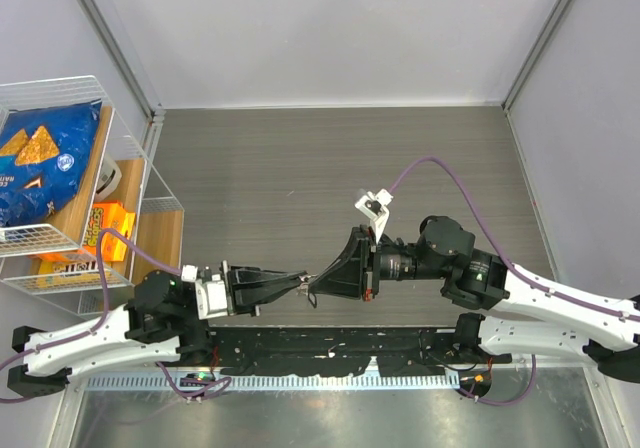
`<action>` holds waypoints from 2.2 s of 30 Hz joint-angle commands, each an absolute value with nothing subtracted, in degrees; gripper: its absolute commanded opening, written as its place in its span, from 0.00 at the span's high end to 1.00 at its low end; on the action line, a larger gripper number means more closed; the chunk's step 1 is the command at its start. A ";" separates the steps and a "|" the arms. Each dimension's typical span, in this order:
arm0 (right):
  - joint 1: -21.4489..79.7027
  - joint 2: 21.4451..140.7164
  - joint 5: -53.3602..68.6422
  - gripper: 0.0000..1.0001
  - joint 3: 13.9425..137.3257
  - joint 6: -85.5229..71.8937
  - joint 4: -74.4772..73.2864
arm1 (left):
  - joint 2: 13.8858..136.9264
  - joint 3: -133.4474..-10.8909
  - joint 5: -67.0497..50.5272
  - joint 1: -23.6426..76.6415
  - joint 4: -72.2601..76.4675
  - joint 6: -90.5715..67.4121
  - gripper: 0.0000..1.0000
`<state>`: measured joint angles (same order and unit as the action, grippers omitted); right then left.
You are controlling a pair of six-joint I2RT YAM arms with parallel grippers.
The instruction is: Put the keys on the keyring
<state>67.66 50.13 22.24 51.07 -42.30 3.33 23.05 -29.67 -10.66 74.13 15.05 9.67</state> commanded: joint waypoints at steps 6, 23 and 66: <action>67.94 51.59 26.19 0.95 51.42 -42.80 7.56 | 21.88 -32.17 -13.10 74.27 18.10 10.02 1.00; 68.47 50.98 25.31 0.94 52.21 -42.19 6.50 | 22.67 -33.05 -16.70 74.18 17.14 9.58 1.00; 69.61 50.27 26.63 0.94 51.94 -42.89 8.96 | 22.59 -33.31 -21.97 74.18 17.75 8.61 1.00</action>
